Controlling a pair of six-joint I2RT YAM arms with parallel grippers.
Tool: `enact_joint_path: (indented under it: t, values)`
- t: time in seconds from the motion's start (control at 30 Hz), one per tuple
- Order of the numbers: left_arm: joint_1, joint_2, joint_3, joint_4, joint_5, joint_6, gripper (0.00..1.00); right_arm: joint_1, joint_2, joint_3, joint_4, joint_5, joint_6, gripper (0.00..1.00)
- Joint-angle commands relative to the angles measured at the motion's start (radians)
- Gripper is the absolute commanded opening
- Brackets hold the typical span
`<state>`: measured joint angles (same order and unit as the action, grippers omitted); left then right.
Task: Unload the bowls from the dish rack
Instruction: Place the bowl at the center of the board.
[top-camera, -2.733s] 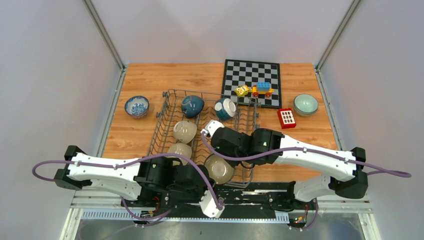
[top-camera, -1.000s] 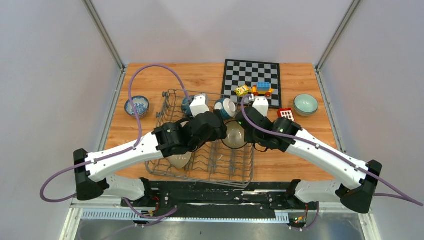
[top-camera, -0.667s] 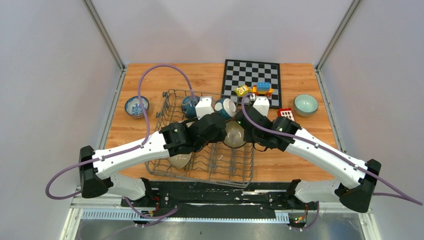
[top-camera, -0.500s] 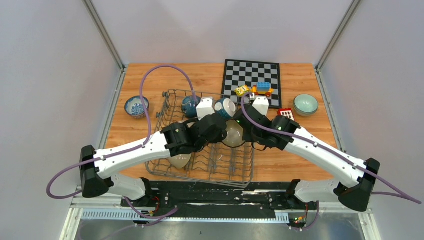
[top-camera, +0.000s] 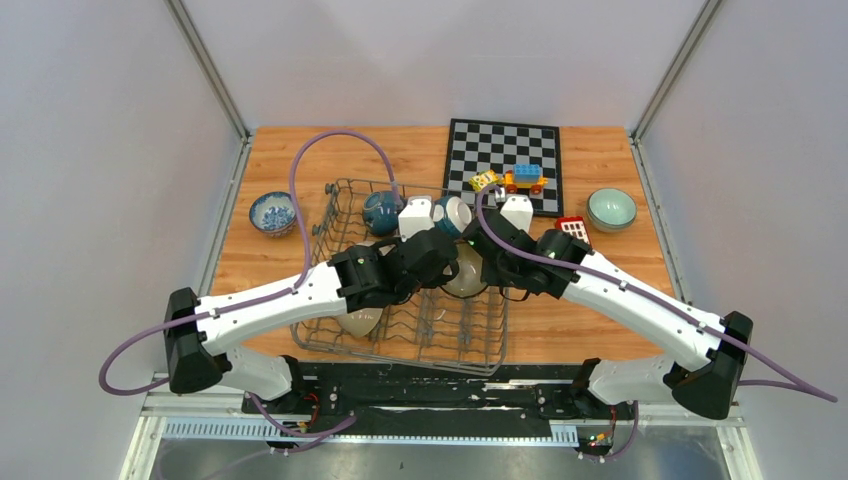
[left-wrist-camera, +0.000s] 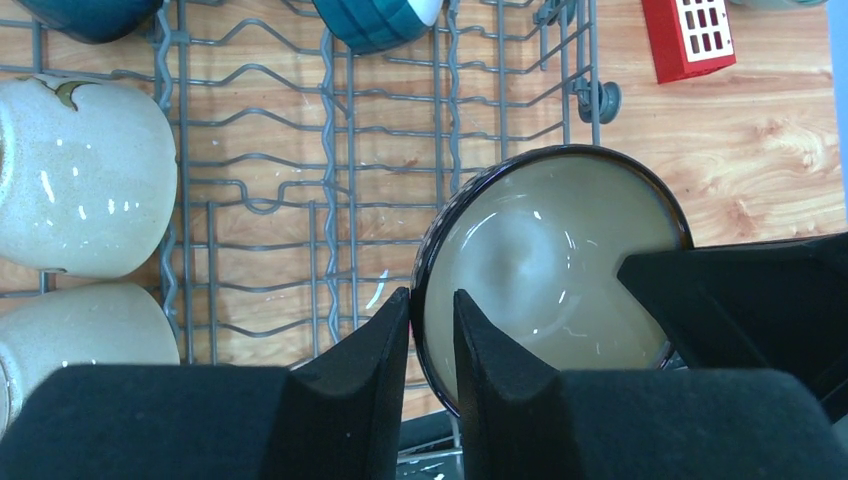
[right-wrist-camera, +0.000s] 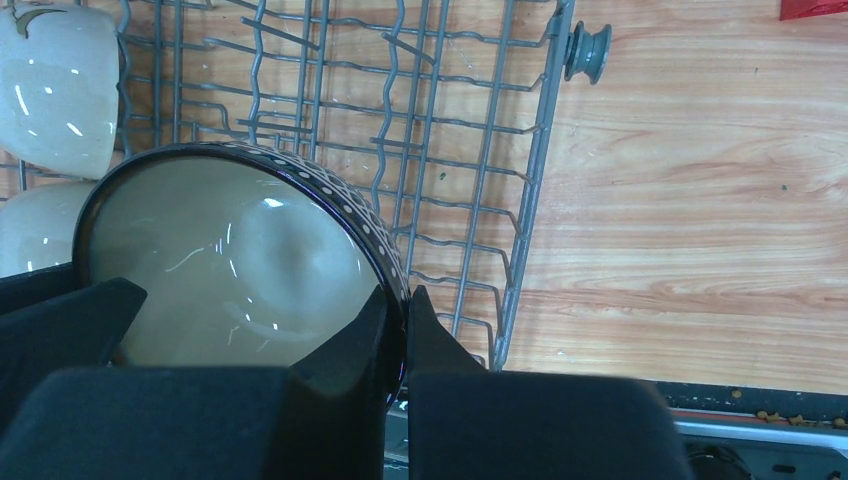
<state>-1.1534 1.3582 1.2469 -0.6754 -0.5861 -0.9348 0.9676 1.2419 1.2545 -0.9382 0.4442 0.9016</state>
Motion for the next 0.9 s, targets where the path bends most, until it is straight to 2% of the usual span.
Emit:
enact_joint_path:
  t: [0.0, 0.27, 0.53, 0.73, 0.87]
  values:
    - [0.003, 0.021, -0.013, 0.03, 0.015, -0.002, 0.23, -0.009, -0.006, 0.048, 0.022, -0.001, 0.03, 0.0]
    - [0.003, 0.022, -0.017, 0.037, 0.027, 0.001, 0.14, -0.009, -0.004, 0.048, 0.023, -0.011, 0.024, 0.0]
    - [0.003, 0.027, -0.023, 0.041, 0.041, 0.003, 0.2, -0.007, 0.005, 0.052, 0.031, -0.036, 0.013, 0.0]
    - [0.003, 0.027, -0.027, 0.049, 0.049, 0.005, 0.0, -0.005, 0.005, 0.052, 0.033, -0.036, 0.004, 0.0]
    - [0.003, 0.026, -0.03, 0.057, 0.058, 0.011, 0.0, -0.003, 0.004, 0.051, 0.034, -0.043, -0.006, 0.0]
